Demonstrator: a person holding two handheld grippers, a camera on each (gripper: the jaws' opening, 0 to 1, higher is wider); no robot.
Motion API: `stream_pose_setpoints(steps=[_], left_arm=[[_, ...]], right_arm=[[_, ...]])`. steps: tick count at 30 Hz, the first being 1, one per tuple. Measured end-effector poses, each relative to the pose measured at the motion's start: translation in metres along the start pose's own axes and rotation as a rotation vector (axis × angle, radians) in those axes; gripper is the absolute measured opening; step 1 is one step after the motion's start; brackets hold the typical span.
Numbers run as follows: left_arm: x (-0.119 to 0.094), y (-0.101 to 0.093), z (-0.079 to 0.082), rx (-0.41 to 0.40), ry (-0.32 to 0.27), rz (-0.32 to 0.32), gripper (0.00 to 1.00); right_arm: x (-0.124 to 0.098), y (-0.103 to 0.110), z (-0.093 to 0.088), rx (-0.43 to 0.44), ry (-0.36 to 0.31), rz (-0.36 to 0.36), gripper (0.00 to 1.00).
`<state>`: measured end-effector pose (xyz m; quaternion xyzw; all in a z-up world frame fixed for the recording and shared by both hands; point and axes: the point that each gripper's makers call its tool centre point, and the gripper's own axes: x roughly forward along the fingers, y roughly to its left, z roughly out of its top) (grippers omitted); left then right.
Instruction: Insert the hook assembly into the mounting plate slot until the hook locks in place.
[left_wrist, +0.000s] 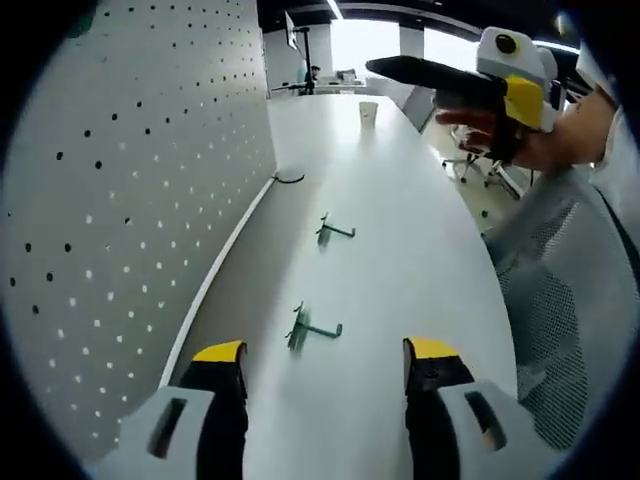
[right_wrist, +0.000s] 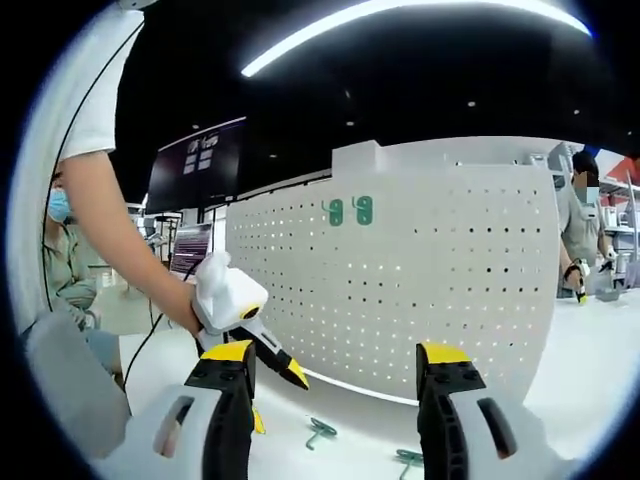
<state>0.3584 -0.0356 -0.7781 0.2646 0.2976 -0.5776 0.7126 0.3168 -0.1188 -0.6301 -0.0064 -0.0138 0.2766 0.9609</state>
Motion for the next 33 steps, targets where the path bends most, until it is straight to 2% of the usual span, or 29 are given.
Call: stream_pose_setpoints(steps=[14,33], left_arm=[[0.02,0.005,-0.008,0.086,0.112,-0.094,0.65],[0.039,0.01,-0.018,0.18,0.24,-0.181,0.64]], right_arm=[[0.0,0.0,0.0,0.002,0.0,-0.001,0.63],[-0.002,-0.004,-0.001,0.014,0.001,-0.015,0.62]])
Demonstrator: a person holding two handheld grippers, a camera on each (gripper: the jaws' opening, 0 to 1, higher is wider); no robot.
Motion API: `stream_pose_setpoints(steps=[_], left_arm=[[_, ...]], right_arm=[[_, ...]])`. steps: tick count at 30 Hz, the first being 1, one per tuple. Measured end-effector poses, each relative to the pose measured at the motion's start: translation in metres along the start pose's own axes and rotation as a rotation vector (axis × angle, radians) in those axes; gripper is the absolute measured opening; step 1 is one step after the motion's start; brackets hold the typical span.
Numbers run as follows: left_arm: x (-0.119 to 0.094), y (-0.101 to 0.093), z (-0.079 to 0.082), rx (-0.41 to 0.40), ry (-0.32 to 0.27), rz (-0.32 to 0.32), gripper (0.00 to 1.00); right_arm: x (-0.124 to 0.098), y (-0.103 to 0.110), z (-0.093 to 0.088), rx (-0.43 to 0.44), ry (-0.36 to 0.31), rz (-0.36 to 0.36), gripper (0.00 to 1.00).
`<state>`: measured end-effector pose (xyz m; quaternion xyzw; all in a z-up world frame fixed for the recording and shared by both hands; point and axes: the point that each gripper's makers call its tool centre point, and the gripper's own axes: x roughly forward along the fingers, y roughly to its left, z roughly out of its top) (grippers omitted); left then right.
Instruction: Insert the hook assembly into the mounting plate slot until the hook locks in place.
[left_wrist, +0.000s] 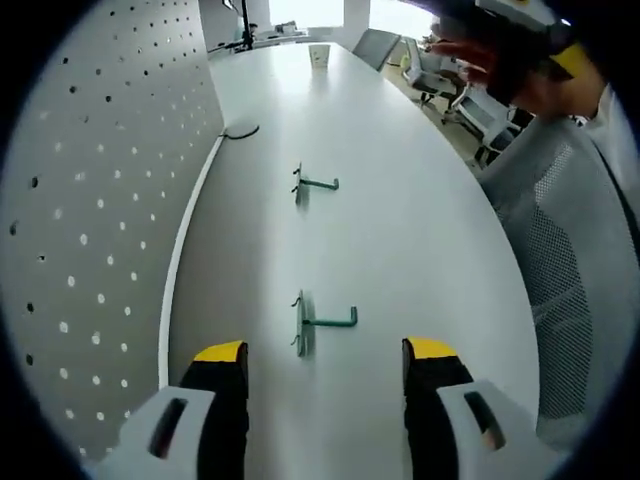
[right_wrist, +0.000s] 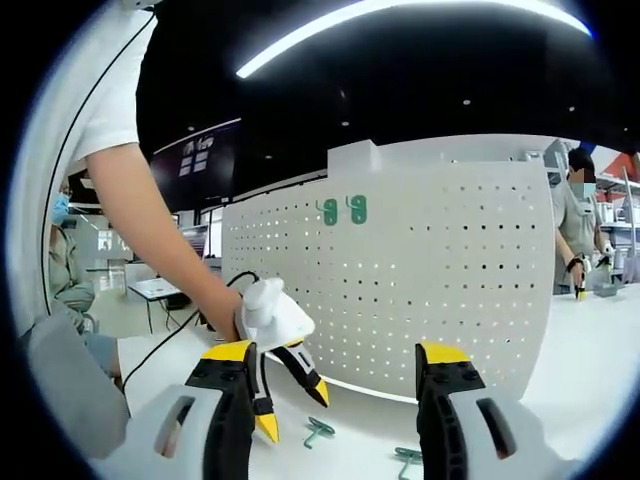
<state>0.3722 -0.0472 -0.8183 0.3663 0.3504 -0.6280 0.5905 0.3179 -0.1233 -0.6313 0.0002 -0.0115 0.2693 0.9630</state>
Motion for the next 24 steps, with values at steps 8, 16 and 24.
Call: stream_pose_setpoints(steps=[8,16,24], left_arm=[[0.011,-0.004,-0.007,0.032,0.054,-0.02,0.64],[0.013,-0.001,-0.007,0.051,0.07,-0.015,0.63],[0.013,0.0,-0.007,0.052,0.072,-0.012,0.61]], right_arm=[[0.0,0.0,-0.001,0.009,0.002,0.004,0.62],[0.0,0.0,-0.001,0.013,0.001,0.003,0.62],[0.001,0.003,-0.003,0.001,0.012,0.013,0.62]])
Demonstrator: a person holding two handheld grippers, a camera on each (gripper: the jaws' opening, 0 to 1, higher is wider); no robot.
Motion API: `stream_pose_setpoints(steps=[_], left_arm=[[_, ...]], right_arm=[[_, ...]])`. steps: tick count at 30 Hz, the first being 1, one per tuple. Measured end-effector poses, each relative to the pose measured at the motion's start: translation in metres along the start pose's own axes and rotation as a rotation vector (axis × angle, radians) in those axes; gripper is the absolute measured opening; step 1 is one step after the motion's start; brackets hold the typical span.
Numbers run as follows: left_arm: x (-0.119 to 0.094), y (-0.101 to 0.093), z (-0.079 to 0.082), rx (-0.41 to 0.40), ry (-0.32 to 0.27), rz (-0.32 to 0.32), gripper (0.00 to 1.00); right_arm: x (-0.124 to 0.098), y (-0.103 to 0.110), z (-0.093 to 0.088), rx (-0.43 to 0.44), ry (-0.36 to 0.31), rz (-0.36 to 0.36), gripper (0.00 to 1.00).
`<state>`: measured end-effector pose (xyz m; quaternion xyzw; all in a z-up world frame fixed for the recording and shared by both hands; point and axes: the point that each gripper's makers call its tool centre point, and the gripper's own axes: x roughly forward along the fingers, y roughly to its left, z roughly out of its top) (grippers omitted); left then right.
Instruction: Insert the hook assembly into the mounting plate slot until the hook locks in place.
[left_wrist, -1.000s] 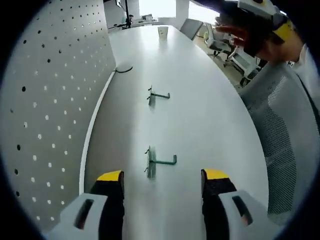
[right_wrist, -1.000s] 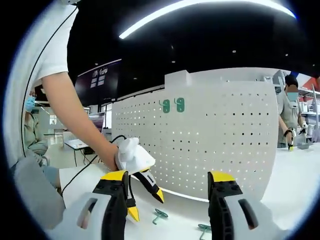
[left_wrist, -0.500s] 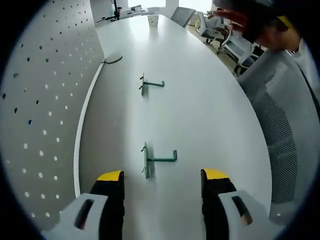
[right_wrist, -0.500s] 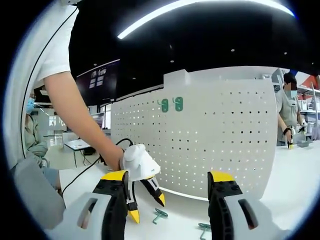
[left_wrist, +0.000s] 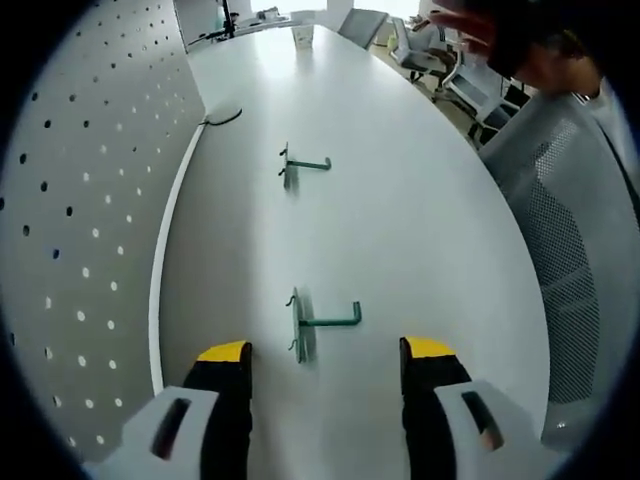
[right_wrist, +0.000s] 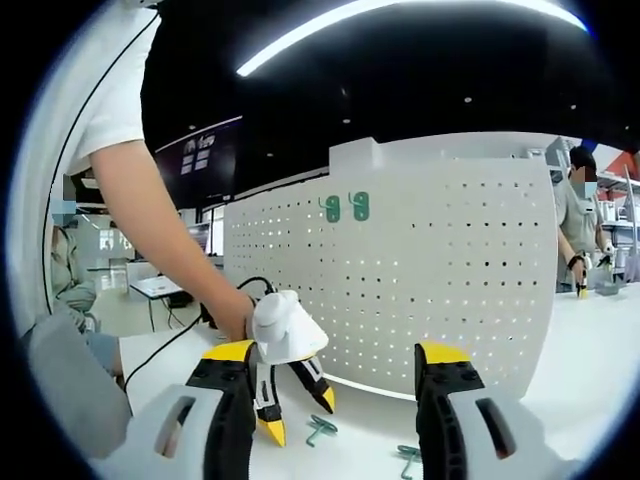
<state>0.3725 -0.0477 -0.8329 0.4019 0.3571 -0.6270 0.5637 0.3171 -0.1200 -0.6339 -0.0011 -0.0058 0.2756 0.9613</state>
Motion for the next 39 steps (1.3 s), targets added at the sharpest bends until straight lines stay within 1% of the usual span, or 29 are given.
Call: stream_pose_setpoints(steps=[3,5,9,11,13,15,19,22,28,32,34,39], left_arm=[[0.0,0.001,0.0,0.001,0.002,0.001,0.6],[0.0,0.002,0.0,0.0,0.002,0.004,0.58],[-0.001,0.003,0.002,-0.006,-0.01,0.012,0.41],[-0.002,0.006,0.001,-0.029,-0.011,0.031,0.32],[-0.001,0.009,0.001,-0.054,-0.011,0.046,0.26],[-0.001,0.01,0.002,-0.059,-0.016,0.052,0.23],[-0.001,0.009,0.002,-0.043,-0.027,0.063,0.15],[-0.001,0.011,0.002,-0.061,-0.03,0.076,0.12],[-0.001,0.016,0.002,-0.063,-0.015,0.107,0.06],[-0.001,0.017,0.002,-0.058,-0.01,0.118,0.04],[-0.001,0.018,0.002,-0.084,-0.013,0.12,0.04],[-0.001,0.018,0.002,-0.064,-0.007,0.121,0.04]], right_arm=[[0.0,-0.001,0.0,0.001,-0.001,-0.002,0.62],[-0.001,-0.001,0.001,0.002,-0.002,-0.005,0.61],[-0.001,-0.001,0.0,0.005,0.001,-0.005,0.6],[-0.001,0.0,0.0,-0.003,0.002,-0.001,0.55],[-0.001,0.001,0.0,-0.005,0.004,0.003,0.55],[0.0,0.003,-0.001,-0.007,0.007,0.008,0.55],[-0.001,0.001,-0.002,-0.005,0.011,0.002,0.55],[-0.001,0.0,-0.001,0.002,0.006,-0.002,0.55],[-0.001,0.001,-0.002,-0.001,0.011,0.003,0.53],[-0.002,0.0,-0.001,0.001,0.011,0.0,0.53],[-0.002,0.0,-0.001,0.001,0.011,0.0,0.52],[-0.002,-0.001,-0.002,0.01,0.009,-0.002,0.52]])
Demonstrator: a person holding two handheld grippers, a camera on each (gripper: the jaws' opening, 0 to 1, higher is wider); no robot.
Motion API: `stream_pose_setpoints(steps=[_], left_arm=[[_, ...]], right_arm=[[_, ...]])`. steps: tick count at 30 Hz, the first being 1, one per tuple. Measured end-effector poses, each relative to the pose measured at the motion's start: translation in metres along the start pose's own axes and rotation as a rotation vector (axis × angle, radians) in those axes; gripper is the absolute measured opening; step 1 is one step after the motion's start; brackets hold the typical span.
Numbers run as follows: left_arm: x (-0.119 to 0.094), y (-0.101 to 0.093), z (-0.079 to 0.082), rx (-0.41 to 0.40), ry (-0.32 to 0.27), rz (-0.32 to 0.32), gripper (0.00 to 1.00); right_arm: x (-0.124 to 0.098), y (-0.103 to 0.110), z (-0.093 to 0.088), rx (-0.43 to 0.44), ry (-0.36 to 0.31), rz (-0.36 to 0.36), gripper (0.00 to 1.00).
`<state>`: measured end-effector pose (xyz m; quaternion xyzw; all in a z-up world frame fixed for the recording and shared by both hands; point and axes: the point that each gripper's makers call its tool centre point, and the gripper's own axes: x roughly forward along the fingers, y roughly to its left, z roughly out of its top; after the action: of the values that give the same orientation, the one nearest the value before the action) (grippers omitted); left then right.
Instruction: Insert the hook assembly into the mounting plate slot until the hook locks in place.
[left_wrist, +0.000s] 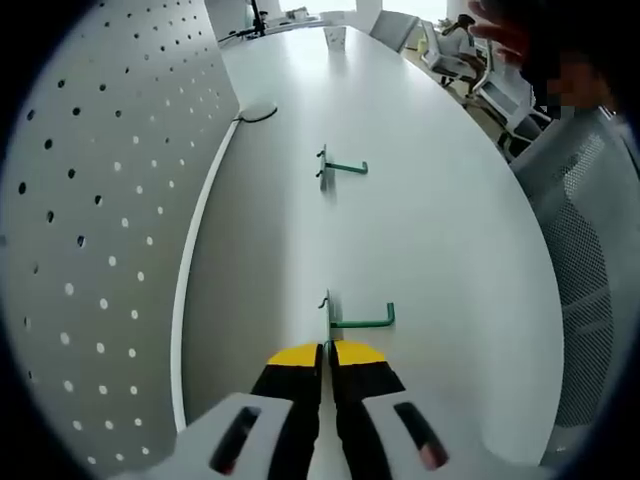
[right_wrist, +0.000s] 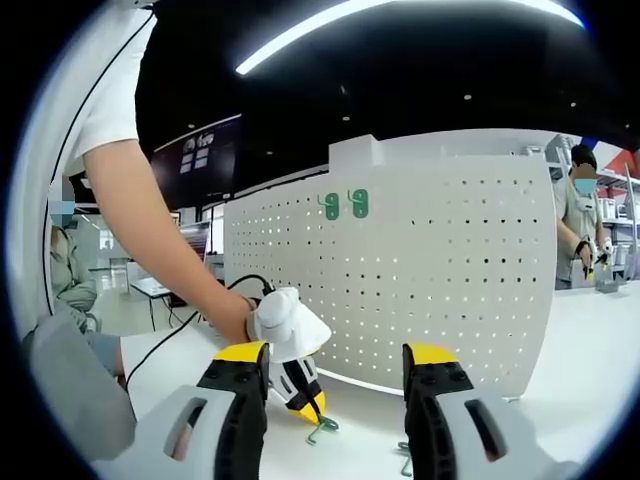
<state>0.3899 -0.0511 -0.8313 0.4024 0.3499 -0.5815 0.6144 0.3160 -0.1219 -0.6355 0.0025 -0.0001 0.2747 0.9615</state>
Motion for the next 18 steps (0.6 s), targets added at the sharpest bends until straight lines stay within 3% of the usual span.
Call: stream_pose_setpoints(steps=[14,16,18], left_arm=[[-0.0006,0.0003,0.0006,0.025,-0.027,0.034,0.02],[-0.0021,-0.0005,0.0021,0.004,-0.055,0.039,0.02],[-0.0052,0.0,0.0096,-0.021,-0.121,0.046,0.02]], right_arm=[[0.0004,0.0007,-0.0012,0.002,0.006,0.003,0.52],[0.0003,0.0003,-0.0015,0.001,0.006,0.002,0.52],[0.0002,0.0003,-0.0016,0.003,0.008,0.001,0.52]])
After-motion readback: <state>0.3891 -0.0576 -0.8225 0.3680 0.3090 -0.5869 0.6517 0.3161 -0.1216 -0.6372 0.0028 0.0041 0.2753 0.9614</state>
